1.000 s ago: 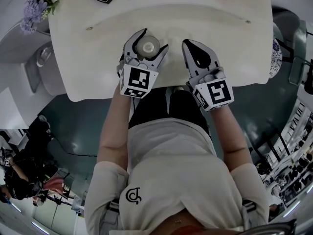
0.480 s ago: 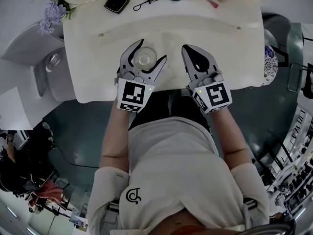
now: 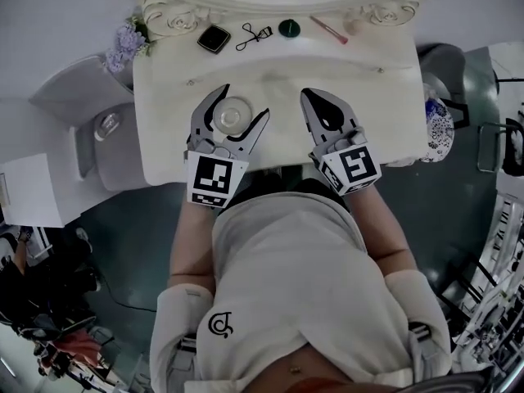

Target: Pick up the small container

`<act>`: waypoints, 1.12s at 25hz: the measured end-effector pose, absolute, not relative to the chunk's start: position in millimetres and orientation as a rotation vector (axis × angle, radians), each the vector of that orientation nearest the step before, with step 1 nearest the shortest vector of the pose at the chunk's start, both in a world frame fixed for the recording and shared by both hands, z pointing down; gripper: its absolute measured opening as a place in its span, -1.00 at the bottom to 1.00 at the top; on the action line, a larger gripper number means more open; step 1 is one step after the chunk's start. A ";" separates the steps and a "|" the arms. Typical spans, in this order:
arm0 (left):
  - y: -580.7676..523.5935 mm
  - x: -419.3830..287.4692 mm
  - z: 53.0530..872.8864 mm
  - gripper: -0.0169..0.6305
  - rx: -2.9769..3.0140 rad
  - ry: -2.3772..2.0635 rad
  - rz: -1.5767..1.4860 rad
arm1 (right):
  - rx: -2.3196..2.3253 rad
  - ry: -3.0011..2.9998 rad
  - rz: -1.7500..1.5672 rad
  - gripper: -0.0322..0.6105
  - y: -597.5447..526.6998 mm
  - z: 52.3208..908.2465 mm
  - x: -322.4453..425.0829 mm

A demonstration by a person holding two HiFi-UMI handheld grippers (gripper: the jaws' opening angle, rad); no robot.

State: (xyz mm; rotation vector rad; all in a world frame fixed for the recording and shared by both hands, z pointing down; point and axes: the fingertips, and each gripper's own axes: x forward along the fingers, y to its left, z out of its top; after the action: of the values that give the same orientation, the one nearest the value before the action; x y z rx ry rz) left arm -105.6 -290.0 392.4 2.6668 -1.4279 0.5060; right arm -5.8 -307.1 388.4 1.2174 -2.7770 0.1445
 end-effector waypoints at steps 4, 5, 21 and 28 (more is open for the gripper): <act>-282.6 -112.5 358.9 0.13 2.691 -1.467 0.446 | 1.218 -2.812 0.056 -0.88 -302.8 361.1 -9.8; -282.3 -114.4 352.5 0.13 2.694 -1.479 0.435 | 1.221 -2.819 0.043 -0.88 -303.3 356.3 -10.2; -288.6 -126.2 333.1 0.13 2.682 -1.552 0.408 | 1.165 -2.849 -0.058 -0.89 -312.6 335.7 -18.9; -287.0 -128.9 330.6 0.13 2.683 -1.550 0.368 | 1.169 -2.847 -0.067 -0.89 -315.2 334.7 -16.5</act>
State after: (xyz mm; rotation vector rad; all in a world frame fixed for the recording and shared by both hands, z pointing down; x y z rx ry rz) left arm -128.9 -287.0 330.6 2.6828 -1.5496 0.3677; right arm -16.5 -315.2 334.7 1.1687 -2.8465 -0.0671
